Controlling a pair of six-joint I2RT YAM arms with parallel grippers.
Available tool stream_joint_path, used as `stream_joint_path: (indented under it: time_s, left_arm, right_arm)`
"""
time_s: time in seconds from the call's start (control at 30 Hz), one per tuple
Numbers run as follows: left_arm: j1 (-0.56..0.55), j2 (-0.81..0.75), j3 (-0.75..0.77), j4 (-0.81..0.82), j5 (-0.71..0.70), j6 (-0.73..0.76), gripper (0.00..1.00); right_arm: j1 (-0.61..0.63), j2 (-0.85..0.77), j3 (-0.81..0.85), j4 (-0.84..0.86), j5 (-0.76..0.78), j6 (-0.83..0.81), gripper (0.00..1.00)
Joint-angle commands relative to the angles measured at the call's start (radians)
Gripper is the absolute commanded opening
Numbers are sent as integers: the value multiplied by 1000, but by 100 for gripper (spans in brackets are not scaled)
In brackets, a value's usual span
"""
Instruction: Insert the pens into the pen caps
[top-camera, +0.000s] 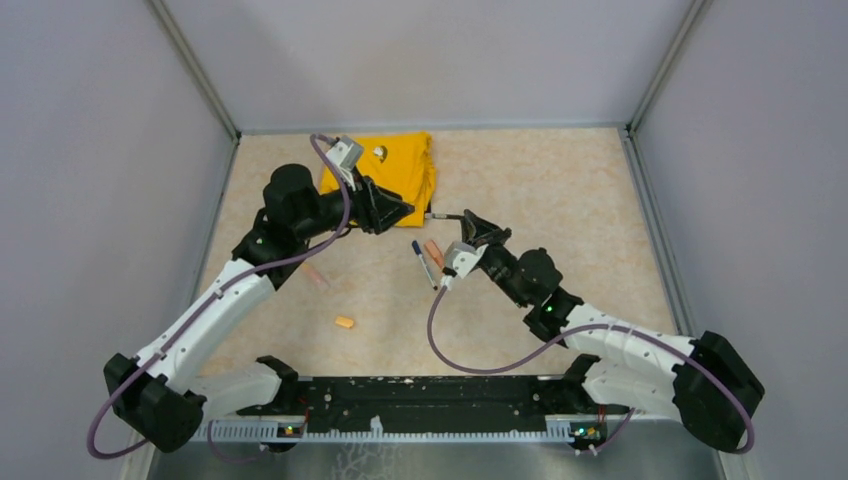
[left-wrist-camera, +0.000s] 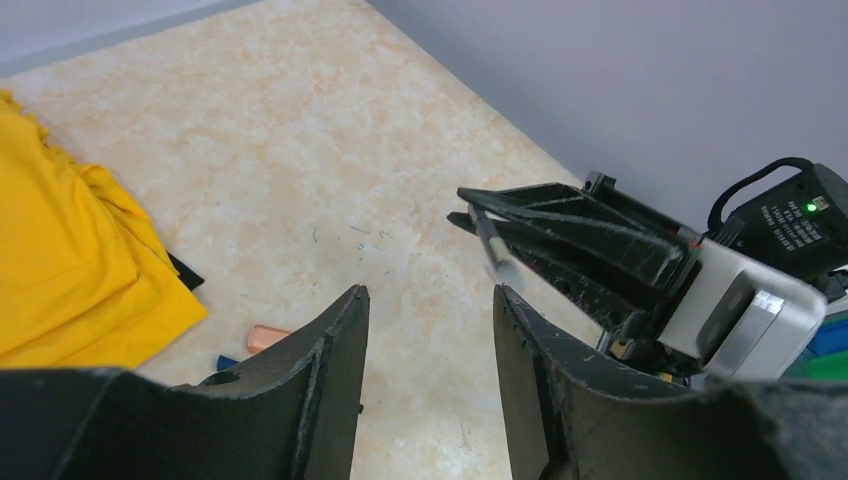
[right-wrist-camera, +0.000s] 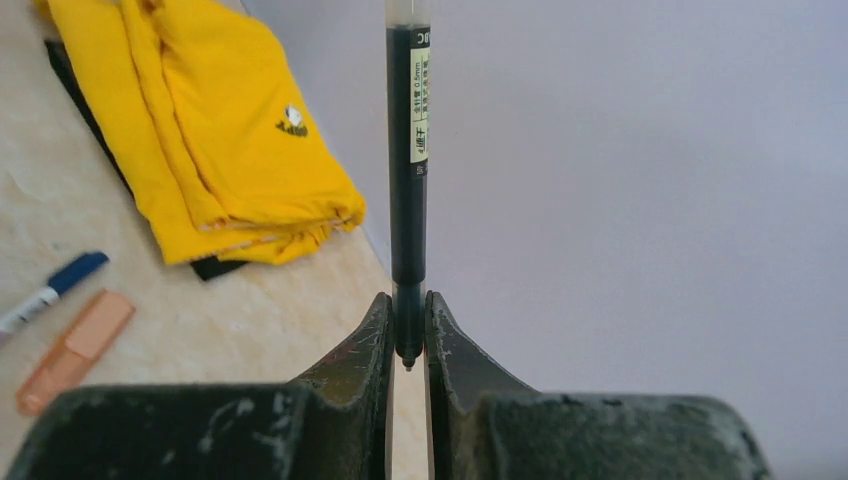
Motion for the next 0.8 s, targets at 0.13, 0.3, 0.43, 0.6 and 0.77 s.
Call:
stream_joint_path:
  time_s: [0.13, 0.3, 0.43, 0.6, 0.77]
  left_arm:
    - [-1, 35, 186, -163, 62, 125, 58]
    - [-1, 92, 248, -240, 146, 210, 58]
    - [-10, 151, 299, -317, 200, 268, 57]
    - [-49, 194, 308, -368, 223, 321, 56]
    - [-90, 219, 298, -391, 212, 364, 55]
  right_arm:
    - [30, -76, 168, -415, 7, -571, 0]
    - [93, -63, 230, -569, 79, -721, 0]
    - [135, -62, 265, -623, 106, -782, 0]
    - [143, -63, 288, -632, 98, -795, 0]
    - [150, -59, 298, -631, 89, -795, 0]
